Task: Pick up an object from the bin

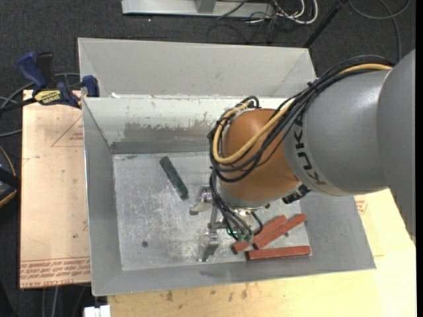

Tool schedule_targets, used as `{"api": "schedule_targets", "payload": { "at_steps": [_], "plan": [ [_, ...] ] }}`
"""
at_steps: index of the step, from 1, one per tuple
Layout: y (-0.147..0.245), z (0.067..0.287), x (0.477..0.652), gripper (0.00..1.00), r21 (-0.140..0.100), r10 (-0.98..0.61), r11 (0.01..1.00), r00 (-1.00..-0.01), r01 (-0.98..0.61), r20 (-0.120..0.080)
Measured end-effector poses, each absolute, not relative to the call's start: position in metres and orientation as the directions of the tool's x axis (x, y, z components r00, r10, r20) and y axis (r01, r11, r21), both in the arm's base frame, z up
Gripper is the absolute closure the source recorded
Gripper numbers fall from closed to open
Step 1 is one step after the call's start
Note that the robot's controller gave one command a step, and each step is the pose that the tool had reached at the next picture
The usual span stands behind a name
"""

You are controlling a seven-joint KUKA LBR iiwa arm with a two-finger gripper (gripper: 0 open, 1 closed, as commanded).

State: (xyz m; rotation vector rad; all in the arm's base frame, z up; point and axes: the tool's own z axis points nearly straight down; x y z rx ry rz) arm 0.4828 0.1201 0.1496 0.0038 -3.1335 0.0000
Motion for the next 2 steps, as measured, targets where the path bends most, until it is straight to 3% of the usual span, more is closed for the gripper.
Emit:
{"api": "schedule_targets", "payload": {
  "at_steps": [1,2],
  "plan": [
    [0.120,0.153,0.485,0.00,0.001,0.000,1.000,-1.000,0.000,0.001],
    [0.076,0.123,0.497,0.00,0.003,0.014,1.000,-1.000,0.014,-0.003]
  ]
}}
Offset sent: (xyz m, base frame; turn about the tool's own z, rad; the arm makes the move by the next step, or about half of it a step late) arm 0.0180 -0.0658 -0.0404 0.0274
